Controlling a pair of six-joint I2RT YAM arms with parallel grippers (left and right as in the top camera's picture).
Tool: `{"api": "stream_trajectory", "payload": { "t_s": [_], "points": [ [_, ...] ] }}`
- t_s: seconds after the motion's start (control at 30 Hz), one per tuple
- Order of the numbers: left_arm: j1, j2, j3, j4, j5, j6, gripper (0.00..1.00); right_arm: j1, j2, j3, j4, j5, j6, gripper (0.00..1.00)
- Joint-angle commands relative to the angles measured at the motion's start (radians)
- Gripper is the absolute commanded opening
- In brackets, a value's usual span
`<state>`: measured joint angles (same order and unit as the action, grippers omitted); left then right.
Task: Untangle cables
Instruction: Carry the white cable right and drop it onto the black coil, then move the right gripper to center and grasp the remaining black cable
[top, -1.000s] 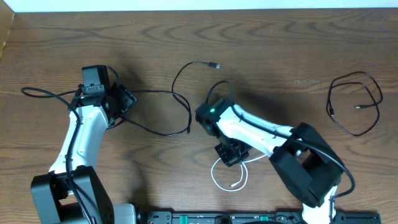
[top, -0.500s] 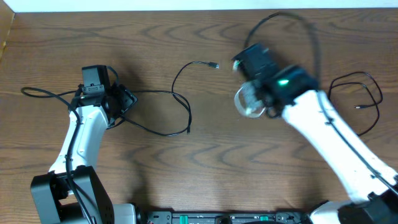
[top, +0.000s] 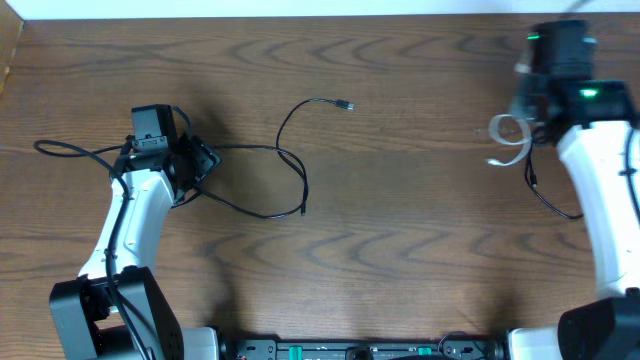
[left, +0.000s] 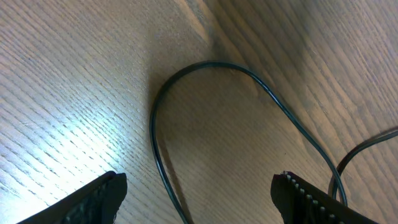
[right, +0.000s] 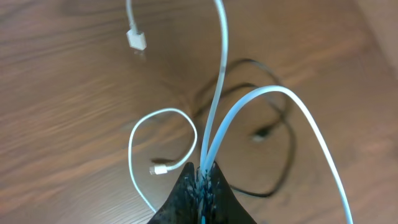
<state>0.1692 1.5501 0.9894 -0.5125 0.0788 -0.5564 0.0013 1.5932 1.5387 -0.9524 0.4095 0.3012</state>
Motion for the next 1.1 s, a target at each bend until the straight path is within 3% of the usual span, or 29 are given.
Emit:
{"api": "stream_trajectory", "payload": {
  "t_s": [0.0, 0.23, 0.53, 0.6, 0.63, 0.7, 0.73, 0.8, 0.93, 1.0, 1.07],
  "points": [
    [0.005, -0.009, 0.011, 0.001, -0.013, -0.002, 0.8, -0.11, 0.005, 0.004, 0.004, -0.011, -0.01, 0.01],
    [0.005, -0.009, 0.01, 0.001, -0.013, -0.002, 0.79, -0.253, 0.03, 0.003, 0.026, -0.161, -0.01, 0.01],
    [0.005, -0.009, 0.01, 0.001, -0.013, -0.002, 0.8, -0.288, 0.102, 0.003, 0.034, -0.196, -0.01, 0.01],
    [0.005, -0.009, 0.01, 0.001, -0.013, -0.002, 0.79, -0.288, 0.123, 0.003, 0.036, -0.201, -0.01, 0.17],
    [0.005, -0.009, 0.01, 0.001, -0.013, -0.002, 0.79, -0.288, 0.135, 0.003, 0.036, -0.211, -0.01, 0.31],
    [0.005, -0.009, 0.01, 0.001, -0.013, -0.002, 0.79, -0.288, 0.154, 0.003, 0.035, -0.244, -0.01, 0.72],
    [0.005, -0.009, 0.01, 0.001, -0.013, -0.002, 0.79, -0.288, 0.164, 0.003, 0.034, -0.266, -0.011, 0.81],
    [0.005, -0.009, 0.01, 0.001, -0.013, -0.002, 0.8, -0.288, 0.182, 0.003, 0.033, -0.31, -0.011, 0.89],
    [0.005, -0.009, 0.01, 0.001, -0.013, -0.002, 0.79, -0.284, 0.22, 0.003, 0.024, -0.449, -0.019, 0.93],
    [0.005, -0.009, 0.01, 0.001, -0.013, -0.002, 0.79, -0.275, 0.241, 0.003, 0.02, -0.552, -0.078, 0.93],
    [0.005, -0.009, 0.01, 0.001, -0.013, -0.002, 0.79, -0.26, 0.261, 0.003, 0.014, -0.64, -0.137, 0.86]
  ]
}}
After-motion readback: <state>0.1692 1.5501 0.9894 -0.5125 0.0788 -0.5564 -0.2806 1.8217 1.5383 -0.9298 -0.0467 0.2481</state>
